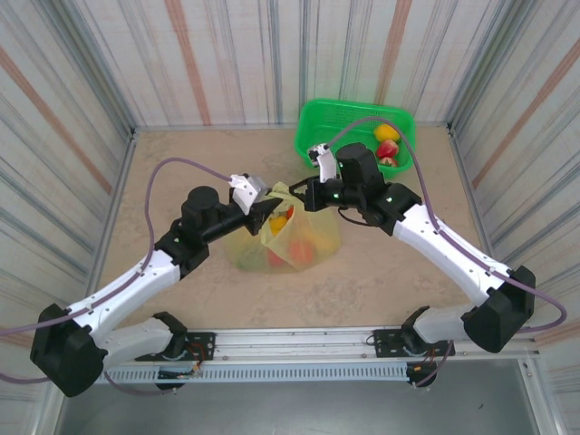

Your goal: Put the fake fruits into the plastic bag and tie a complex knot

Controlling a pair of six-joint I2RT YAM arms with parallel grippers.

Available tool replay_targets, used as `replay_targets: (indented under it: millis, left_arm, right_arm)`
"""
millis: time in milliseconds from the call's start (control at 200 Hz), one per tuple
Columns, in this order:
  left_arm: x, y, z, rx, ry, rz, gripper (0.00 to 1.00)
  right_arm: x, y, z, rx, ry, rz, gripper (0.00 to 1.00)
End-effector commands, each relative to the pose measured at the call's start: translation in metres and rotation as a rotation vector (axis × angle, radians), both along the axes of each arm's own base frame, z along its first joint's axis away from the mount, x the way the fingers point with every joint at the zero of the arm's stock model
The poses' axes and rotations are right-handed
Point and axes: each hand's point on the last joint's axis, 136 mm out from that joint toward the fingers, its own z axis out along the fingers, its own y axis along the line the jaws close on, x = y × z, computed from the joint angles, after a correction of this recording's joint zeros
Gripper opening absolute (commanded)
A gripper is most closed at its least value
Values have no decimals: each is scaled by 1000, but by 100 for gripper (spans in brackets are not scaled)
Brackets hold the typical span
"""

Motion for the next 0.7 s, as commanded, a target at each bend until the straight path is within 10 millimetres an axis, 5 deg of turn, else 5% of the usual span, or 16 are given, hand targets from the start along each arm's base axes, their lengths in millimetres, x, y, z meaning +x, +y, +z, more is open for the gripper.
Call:
replay_targets:
  millis: [0, 296, 696]
  left_arm:
    - [-3, 3, 7, -16, -28, -13, 37]
    - [-1, 6, 13, -54, -21, -20, 49]
    - [-12, 4, 15, -71, -56, -91, 45]
  right_arm:
    - [-1, 3, 0, 23, 23, 6, 0]
    - [-1, 1, -4, 18, 32, -1, 0]
    - [4, 4, -6, 21, 36, -2, 0]
